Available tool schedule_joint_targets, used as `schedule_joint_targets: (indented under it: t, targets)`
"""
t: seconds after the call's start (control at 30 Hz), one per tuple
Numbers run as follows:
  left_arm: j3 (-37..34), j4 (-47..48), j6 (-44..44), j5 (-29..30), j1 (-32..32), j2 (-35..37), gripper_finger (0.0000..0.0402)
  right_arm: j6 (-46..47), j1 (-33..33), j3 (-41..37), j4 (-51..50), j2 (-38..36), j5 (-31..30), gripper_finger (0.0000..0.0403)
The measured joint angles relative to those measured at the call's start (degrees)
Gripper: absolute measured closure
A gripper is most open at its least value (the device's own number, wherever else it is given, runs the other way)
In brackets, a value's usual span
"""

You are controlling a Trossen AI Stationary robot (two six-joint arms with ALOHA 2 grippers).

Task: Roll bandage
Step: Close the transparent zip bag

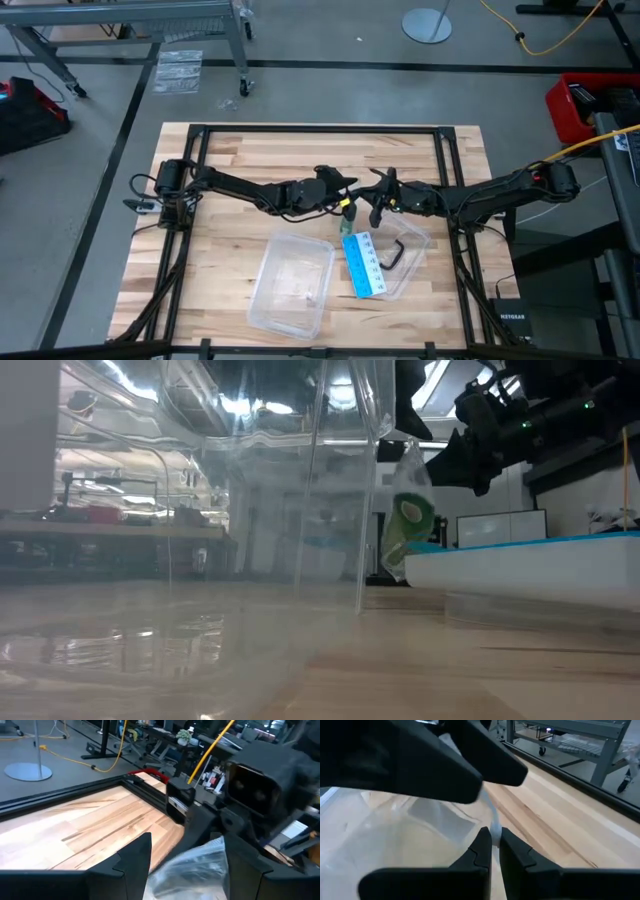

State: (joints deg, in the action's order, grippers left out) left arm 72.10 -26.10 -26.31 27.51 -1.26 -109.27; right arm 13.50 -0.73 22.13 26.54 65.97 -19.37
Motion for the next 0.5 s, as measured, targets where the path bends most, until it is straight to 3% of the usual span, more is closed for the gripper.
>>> schedule_joint_targets:
  t: [0.2, 0.5]
  targets:
    - [0.0, 0.5, 1.4, 0.0, 0.2, 0.0, 0.0245, 0.0, 0.0, 0.0, 0.4, 0.0, 0.2, 0.0382]
    - [0.0, 4.0, 5.7, -0.1, -0.5, 0.0, 0.0366, -0.4, 0.0, 0.0, -0.4, 0.0, 2.5, 0.0382]
